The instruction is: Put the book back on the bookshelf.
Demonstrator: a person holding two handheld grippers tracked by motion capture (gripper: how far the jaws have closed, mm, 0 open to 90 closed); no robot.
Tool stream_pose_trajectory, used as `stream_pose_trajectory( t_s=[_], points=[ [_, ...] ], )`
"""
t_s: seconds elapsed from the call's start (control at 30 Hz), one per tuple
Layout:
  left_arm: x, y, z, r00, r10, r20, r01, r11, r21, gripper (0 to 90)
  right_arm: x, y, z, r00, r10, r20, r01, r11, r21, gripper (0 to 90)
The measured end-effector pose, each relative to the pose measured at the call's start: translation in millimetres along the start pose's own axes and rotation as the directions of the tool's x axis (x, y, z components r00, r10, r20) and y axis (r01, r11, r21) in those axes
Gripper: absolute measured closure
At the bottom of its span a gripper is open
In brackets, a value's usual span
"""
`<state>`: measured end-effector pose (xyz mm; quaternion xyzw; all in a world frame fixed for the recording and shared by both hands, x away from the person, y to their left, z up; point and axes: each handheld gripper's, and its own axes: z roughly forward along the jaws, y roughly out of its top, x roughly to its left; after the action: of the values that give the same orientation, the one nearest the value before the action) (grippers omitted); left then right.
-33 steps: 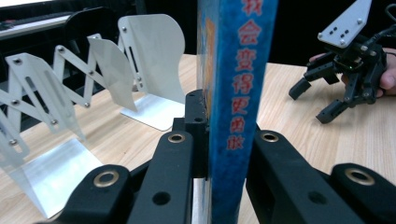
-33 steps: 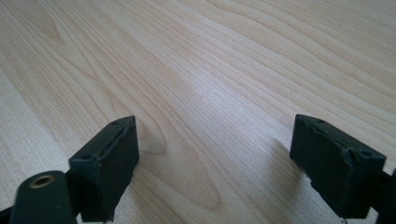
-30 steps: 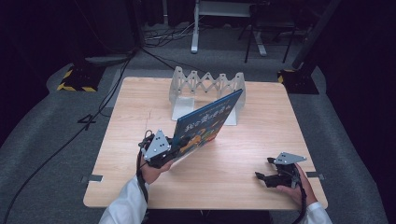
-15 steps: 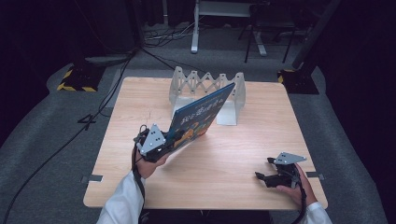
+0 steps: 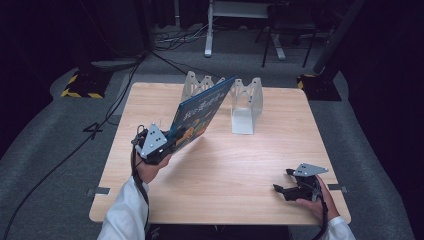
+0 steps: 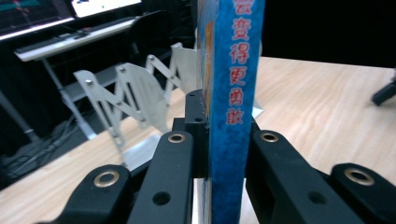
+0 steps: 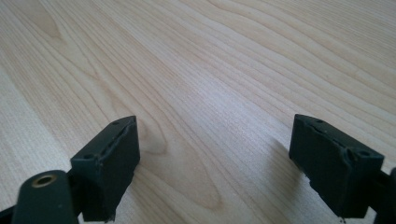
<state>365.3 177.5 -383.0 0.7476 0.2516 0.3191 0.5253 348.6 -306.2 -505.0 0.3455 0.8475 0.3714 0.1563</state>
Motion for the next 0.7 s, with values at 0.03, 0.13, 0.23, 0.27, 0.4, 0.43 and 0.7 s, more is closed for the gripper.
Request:
stream_pose_trajectory(
  t_s=[0.03,0.13,0.23,0.27,0.4,0.43,0.7],
  points=[
    [1.6,1.0,-0.4,1.0000,-0.003,-0.004,0.003,1.0000,-0.002,83.0,0.1,-0.1,0.0,1.0000,0.000,0.001,0.000,1.000,-0.002,16.7],
    [5.6,3.0,-0.7,0.9998,-0.004,-0.020,0.004,1.0000,-0.003,83.0,0.2,-0.2,-0.2,1.0000,0.001,0.000,-0.001,1.000,-0.001,16.9],
    [12.1,3.6,-0.5,0.9993,-0.021,-0.032,0.021,0.9997,-0.011,83.0,0.3,-0.3,-0.3,1.0000,0.001,0.000,-0.001,1.000,-0.002,16.9],
    [14.4,3.9,-0.4,0.9990,-0.022,-0.040,0.022,0.9997,-0.013,83.0,0.3,-0.3,-0.3,1.0000,0.001,0.000,-0.001,1.000,-0.002,16.9],
    [21.7,8.2,5.8,0.9990,-0.016,-0.041,0.016,0.9999,-0.001,83.0,0.2,-0.3,-0.2,1.0000,0.000,0.000,0.000,1.000,-0.002,16.9],
    [22.6,9.2,8.9,0.9989,-0.017,-0.044,0.017,0.9999,0.004,83.0,0.2,-0.3,-0.3,1.0000,0.001,0.000,-0.001,1.000,-0.002,17.0],
    [35.2,11.5,35.7,0.9962,-0.036,-0.079,0.036,0.9994,-0.003,82.9,0.2,-0.4,-0.6,1.0000,-0.003,-0.002,0.003,1.000,-0.002,17.7]
  ],
)
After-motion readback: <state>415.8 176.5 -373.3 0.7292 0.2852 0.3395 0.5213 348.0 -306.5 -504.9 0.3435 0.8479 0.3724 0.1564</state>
